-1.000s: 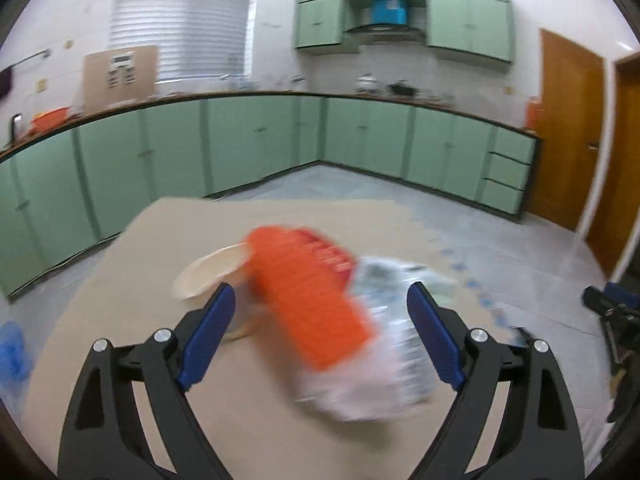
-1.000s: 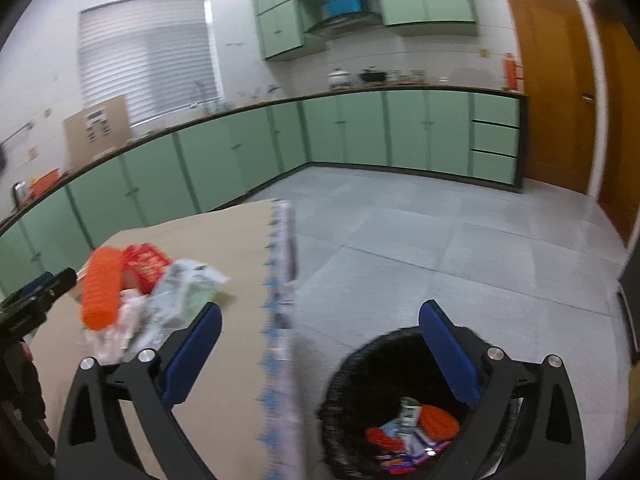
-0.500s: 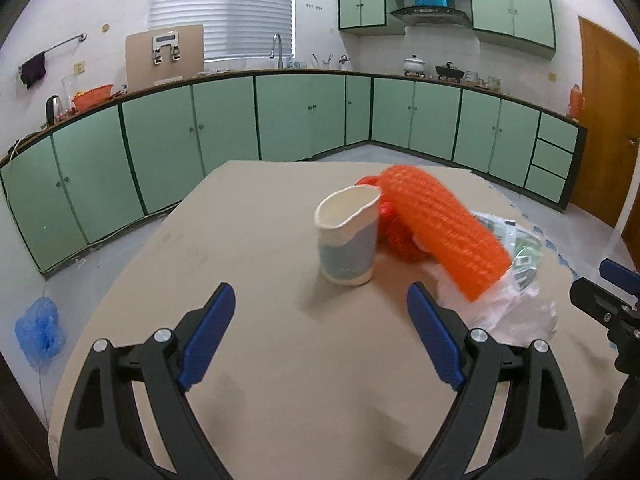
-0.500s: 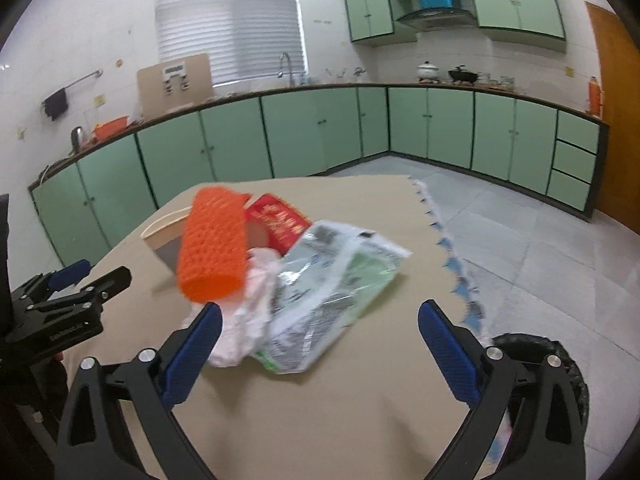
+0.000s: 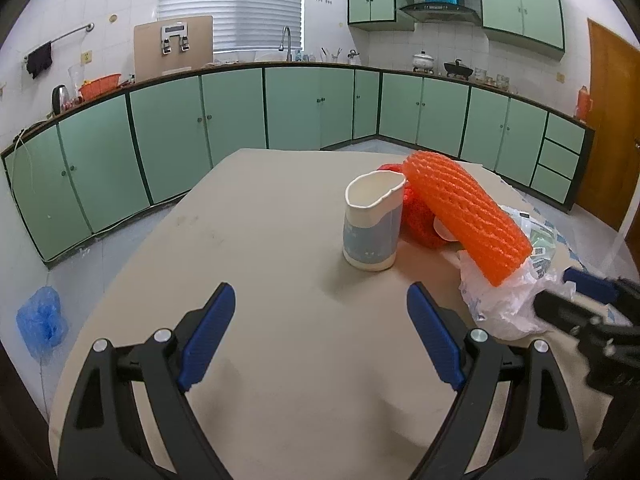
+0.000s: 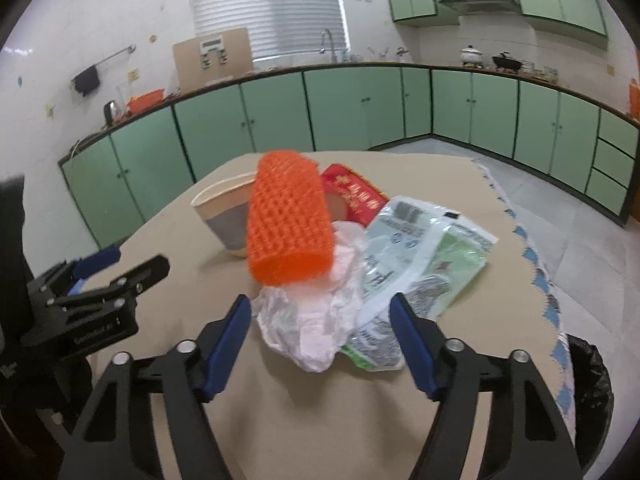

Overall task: Collect trash
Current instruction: 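Grasp the crumpled white tissue with the right tool, then grasp the long orange foam net with the left tool while the right holds the tissue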

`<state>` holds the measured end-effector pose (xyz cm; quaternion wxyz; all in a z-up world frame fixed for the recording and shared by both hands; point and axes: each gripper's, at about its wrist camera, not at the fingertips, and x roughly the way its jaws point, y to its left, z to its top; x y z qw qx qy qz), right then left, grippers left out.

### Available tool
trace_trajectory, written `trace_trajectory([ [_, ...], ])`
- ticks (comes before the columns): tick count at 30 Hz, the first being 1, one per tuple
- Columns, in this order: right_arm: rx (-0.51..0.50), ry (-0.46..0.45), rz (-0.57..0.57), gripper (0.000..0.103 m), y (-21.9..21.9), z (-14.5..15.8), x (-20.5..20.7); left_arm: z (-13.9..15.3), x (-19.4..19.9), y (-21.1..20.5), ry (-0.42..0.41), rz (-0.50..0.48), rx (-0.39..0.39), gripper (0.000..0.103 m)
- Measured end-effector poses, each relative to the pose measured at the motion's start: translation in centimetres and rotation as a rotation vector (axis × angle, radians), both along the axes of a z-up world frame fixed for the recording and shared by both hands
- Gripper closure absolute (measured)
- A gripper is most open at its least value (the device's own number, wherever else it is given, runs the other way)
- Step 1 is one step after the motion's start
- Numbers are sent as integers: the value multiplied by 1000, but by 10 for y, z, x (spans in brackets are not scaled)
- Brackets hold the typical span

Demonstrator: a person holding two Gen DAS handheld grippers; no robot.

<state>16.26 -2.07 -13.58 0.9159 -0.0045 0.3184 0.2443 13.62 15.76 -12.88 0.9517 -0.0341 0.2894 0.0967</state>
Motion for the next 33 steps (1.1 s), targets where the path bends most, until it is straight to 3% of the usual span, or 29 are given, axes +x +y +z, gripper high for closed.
trace_trajectory([
  [4,1,51,52,80,5,-10,2,-1,0,-1,0,-2,-6,18],
  [7,-4,49,78,94,4,-10,-4,-2,-1,-2,1,-4,-9,18],
  [14,-25,25,74,96,-20,-1,-19,-1,2,-11,1,-22,-24,18],
  [28,-52,7,-165,96,-96,9,-18,2,6,-49,-8,-113,-35,18],
  [33,-51,12,-201,96,-105,6,-14,2,13,-65,0,-162,-66,18],
])
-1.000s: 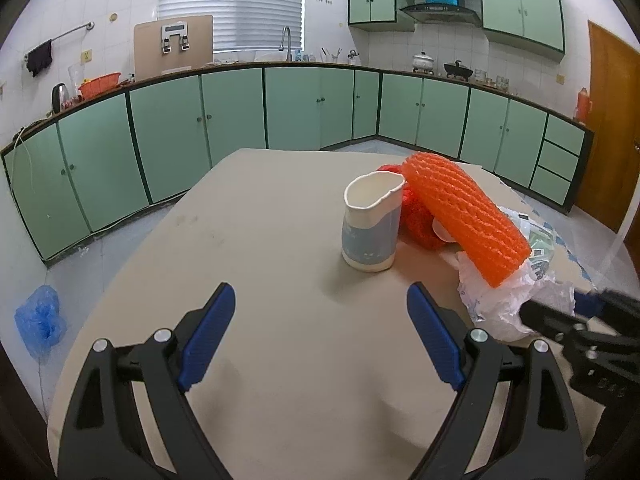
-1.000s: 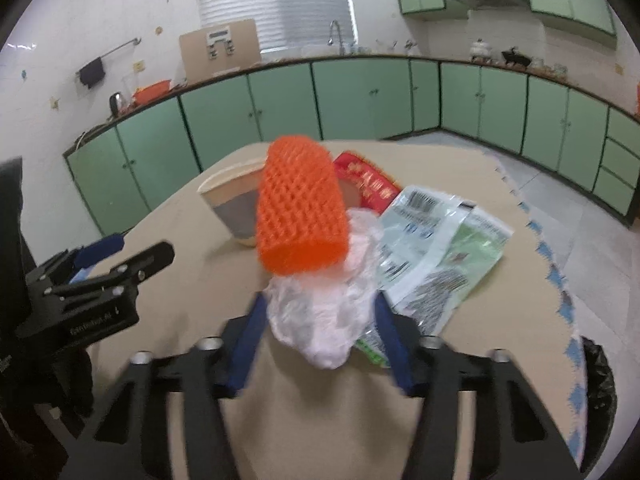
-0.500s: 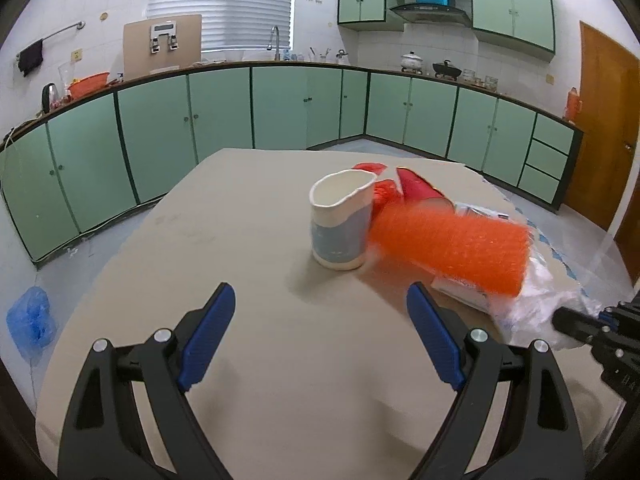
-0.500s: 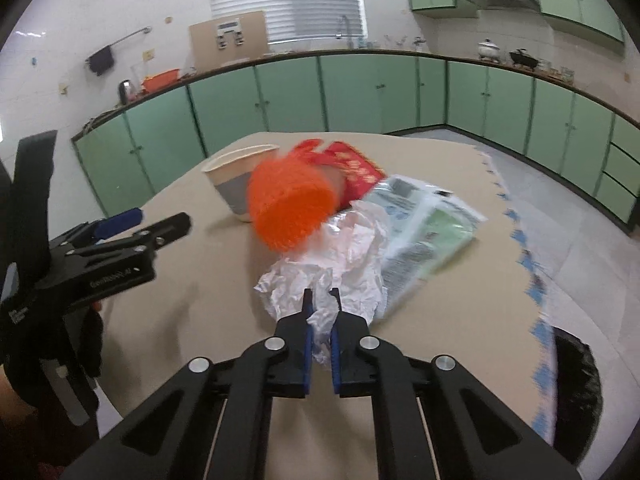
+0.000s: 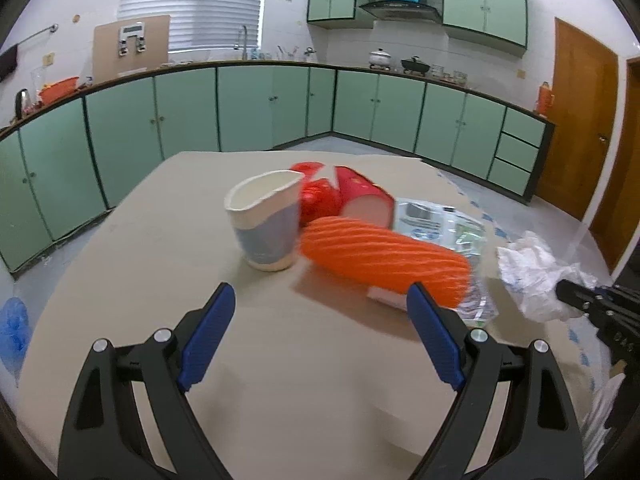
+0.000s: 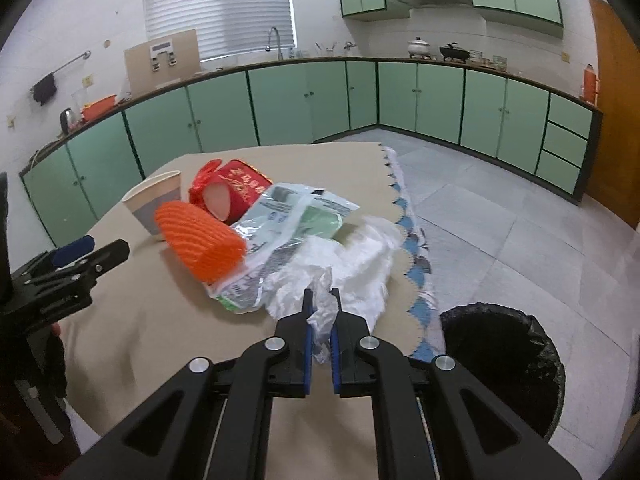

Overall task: Collect trash
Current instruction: 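Grasp the long orange foam net with the left tool while the right holds the tissue, then carry the foam net and tissue toward the black bin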

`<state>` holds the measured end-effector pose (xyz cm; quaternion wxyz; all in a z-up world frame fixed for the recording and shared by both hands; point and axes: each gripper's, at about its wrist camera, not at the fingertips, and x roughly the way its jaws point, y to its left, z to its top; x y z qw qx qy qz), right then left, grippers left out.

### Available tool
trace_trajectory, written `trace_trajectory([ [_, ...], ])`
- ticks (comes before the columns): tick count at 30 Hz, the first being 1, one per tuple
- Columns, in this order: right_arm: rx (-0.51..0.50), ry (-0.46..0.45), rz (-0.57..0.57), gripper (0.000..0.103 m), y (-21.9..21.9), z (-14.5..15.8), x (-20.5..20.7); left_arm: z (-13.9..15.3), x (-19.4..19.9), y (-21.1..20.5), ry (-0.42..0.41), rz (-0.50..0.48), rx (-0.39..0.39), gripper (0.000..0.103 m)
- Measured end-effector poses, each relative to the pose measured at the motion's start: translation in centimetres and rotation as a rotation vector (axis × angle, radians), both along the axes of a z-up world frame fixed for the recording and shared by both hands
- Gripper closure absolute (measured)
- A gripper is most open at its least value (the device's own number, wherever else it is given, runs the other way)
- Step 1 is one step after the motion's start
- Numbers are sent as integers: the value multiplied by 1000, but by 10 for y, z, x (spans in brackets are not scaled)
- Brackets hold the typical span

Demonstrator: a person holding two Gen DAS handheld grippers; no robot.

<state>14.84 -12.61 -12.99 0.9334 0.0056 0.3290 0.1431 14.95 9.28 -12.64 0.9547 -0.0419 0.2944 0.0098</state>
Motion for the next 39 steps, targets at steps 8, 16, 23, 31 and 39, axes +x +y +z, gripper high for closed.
trace_trajectory([
  [8,-8,3,-18,96,-7,-8,7,-1,20,-40,-18,-61,6,18],
  [16,20,-29,-33,96,-13,-7,13,-9,49,-65,-1,-64,-2,18],
  [23,46,-13,-45,96,-19,-12,21,-18,72,-74,72,-36,10,26],
  [31,57,-9,-42,96,-23,-14,22,-28,79,-69,152,-40,-20,85],
  [39,72,-16,-44,96,-27,-12,18,-17,54,-55,96,-36,-46,94],
])
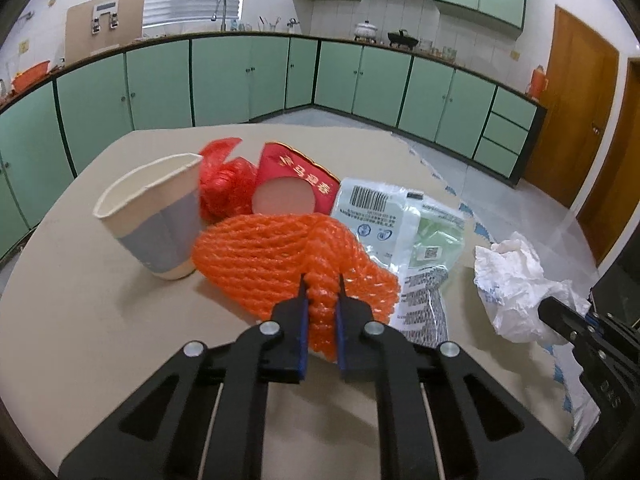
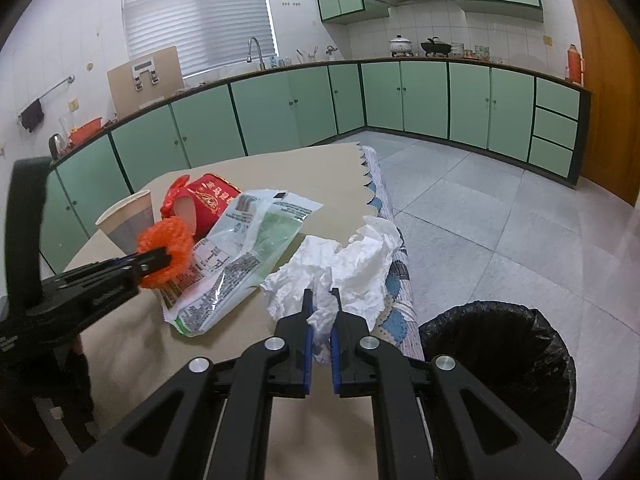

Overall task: Collect trash
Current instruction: 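Carry the foam net and tissue toward the black bin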

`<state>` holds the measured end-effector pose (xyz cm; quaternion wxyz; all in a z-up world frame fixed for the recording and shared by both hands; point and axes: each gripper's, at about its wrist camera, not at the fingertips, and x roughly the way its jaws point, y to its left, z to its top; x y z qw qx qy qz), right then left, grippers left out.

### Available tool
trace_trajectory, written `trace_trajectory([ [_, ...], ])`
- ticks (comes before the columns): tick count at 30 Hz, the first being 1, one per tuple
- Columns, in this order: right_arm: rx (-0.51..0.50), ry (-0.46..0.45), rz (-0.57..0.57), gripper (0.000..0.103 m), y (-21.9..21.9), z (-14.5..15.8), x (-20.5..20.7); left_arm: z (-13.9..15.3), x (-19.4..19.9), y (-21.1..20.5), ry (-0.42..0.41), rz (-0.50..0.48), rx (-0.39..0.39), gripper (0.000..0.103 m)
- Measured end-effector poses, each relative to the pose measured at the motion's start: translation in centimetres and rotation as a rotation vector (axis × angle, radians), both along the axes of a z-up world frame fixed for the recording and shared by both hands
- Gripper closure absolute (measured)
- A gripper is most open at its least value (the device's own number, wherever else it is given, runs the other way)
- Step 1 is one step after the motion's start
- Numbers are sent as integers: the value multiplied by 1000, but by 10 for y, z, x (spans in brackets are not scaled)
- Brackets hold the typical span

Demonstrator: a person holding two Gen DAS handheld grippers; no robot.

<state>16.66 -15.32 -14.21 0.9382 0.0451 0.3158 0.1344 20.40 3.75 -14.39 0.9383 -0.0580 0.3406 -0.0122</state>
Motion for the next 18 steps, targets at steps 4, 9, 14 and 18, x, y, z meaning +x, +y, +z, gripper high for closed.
trace_trajectory([
  [4,7,-18,3,96,-1,6,-3,9,-13,8,-27,-2,-9,94],
  [9,10,-27,5,96,-1,9,-7,17,-30,12,-51,-5,-6,95],
  [14,13,-47,1,96,-4,17,-10,34,-40,9,-102,-20,-2,95],
  [18,13,-66,-5,96,-7,25,-16,43,-45,2,-138,-39,-1,95],
])
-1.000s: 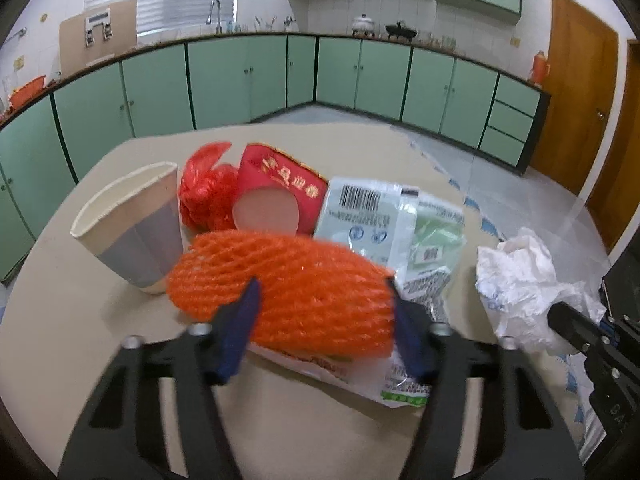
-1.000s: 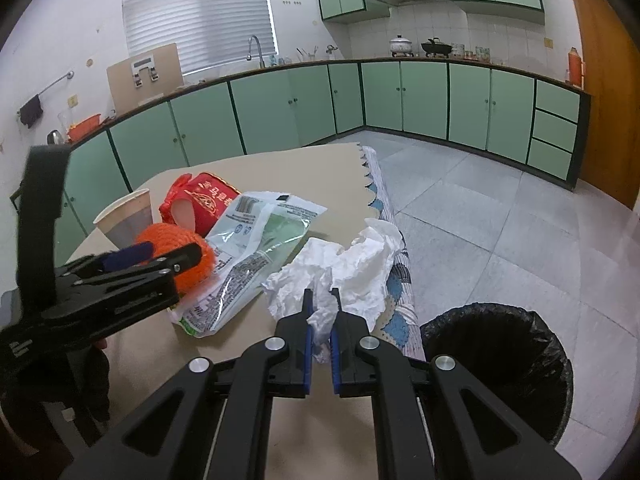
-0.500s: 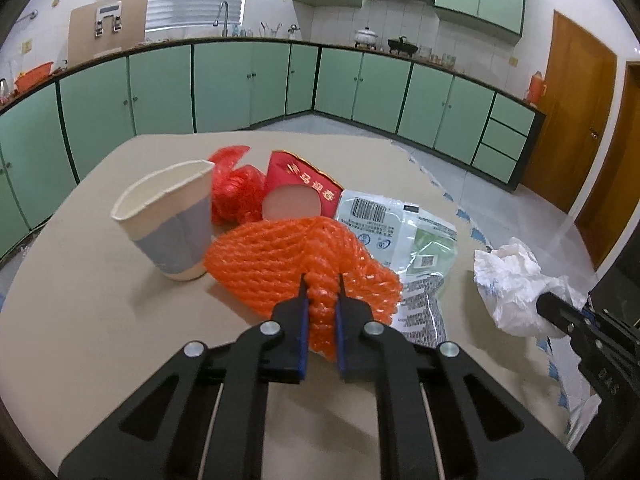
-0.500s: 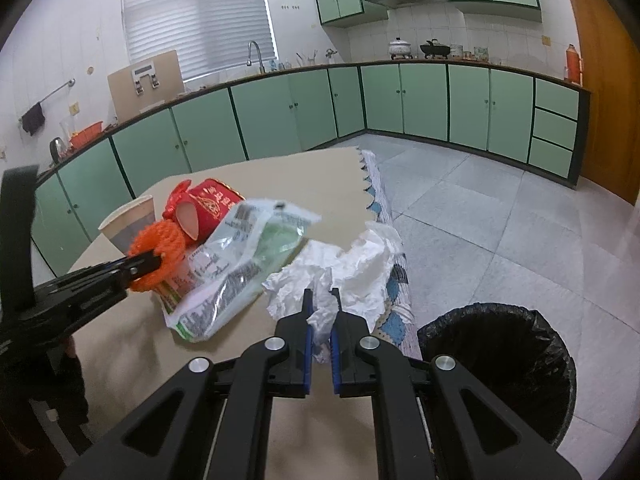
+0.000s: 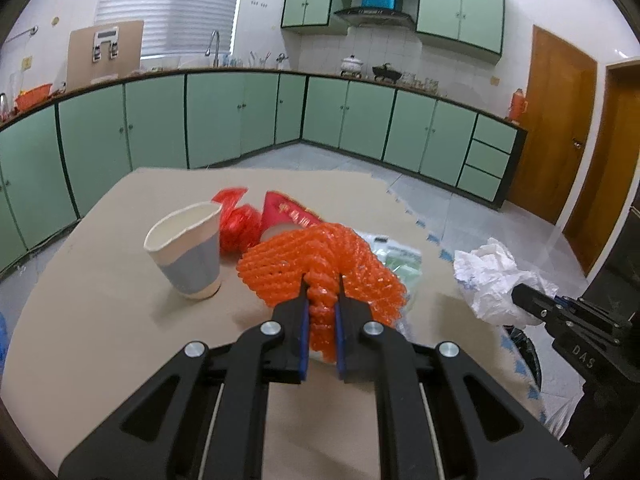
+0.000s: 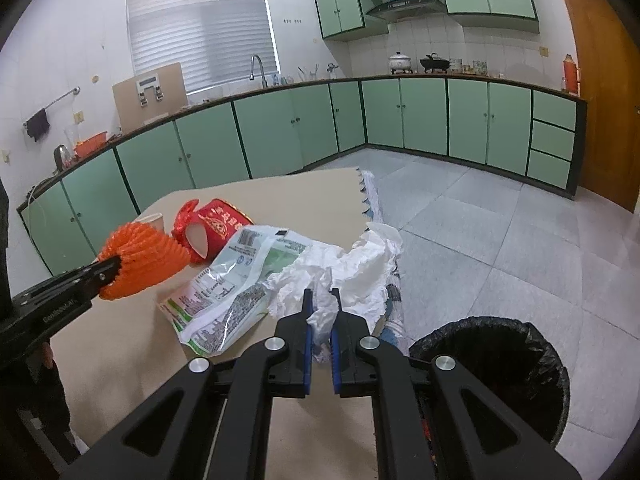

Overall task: Collect trash
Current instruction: 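Carry the foam net and tissue toward the black bin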

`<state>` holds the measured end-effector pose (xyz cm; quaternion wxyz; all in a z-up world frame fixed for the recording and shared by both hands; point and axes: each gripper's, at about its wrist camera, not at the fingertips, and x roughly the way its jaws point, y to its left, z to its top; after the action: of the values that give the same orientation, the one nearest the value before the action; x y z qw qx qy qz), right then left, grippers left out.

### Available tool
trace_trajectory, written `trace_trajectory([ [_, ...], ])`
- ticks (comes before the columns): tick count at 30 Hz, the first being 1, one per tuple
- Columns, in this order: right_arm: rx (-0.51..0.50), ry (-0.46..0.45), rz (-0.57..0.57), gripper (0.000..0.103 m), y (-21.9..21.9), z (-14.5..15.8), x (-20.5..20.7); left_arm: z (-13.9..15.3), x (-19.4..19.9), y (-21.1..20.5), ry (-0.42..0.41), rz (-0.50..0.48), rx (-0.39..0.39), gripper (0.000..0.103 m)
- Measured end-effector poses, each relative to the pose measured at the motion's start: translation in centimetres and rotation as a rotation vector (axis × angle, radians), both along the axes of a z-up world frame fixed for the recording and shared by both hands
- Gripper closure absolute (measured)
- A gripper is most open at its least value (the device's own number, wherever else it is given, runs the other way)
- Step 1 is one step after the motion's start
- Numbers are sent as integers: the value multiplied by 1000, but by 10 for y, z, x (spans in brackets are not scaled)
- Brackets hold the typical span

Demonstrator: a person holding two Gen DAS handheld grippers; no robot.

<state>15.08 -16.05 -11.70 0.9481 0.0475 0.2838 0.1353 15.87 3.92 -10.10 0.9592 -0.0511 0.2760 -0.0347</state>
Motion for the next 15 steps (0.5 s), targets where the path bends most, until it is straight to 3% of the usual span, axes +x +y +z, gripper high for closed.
trace_trajectory([
  [15,-14,-74,-64,96,-27,35,-17,16,0,-48,-57,-126,-8,95],
])
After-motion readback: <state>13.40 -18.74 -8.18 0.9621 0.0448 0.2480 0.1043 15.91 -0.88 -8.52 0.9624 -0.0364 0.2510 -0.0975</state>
